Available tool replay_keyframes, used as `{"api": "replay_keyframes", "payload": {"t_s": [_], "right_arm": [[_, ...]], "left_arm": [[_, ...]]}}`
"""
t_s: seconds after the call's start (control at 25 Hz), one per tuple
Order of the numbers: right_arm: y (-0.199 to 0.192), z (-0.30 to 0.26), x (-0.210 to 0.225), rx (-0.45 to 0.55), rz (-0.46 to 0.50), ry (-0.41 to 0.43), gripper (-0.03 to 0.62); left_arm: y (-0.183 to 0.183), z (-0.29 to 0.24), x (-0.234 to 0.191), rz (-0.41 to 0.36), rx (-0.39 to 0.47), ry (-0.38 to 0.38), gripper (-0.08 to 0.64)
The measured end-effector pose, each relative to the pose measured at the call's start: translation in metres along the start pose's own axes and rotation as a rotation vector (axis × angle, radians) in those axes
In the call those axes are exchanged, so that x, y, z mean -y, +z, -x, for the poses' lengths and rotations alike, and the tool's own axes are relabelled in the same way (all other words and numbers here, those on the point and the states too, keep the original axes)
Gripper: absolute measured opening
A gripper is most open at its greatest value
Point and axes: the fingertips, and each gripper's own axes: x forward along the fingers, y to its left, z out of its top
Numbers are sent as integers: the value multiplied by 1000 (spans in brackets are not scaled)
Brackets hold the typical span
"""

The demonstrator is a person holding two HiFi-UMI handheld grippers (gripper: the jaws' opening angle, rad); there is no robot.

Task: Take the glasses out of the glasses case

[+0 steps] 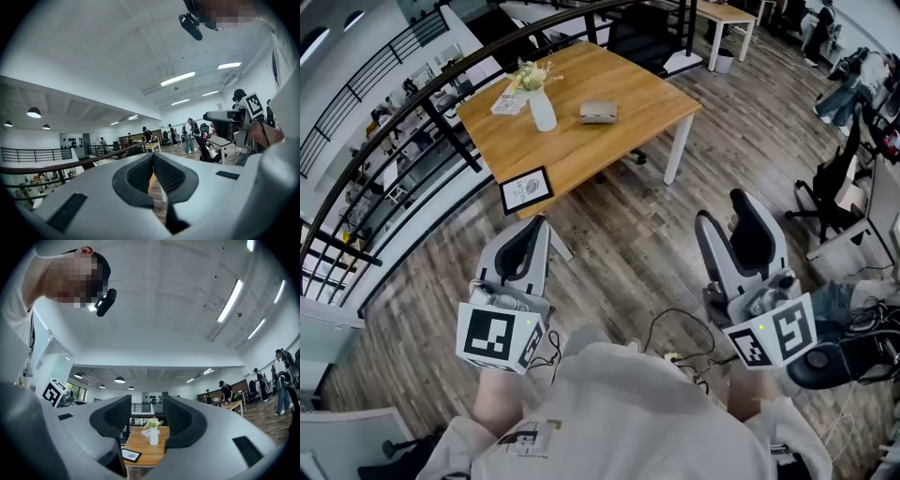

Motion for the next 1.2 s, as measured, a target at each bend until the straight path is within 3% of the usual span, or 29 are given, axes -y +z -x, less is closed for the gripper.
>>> {"api": "replay_keyframes", "payload": {"t_s": [0.32, 0.72, 1.2], "right_arm": [[-20, 3, 4, -43, -6, 17, 232], [-75, -19, 16, -104, -26, 10, 232], [-118, -108, 58, -158, -43, 9, 232]], "left_arm": [[-3, -7, 13, -6, 1, -20, 17], [-33, -45, 0, -23, 10, -49, 17], [-56, -138, -54, -9, -13, -73, 17]]}}
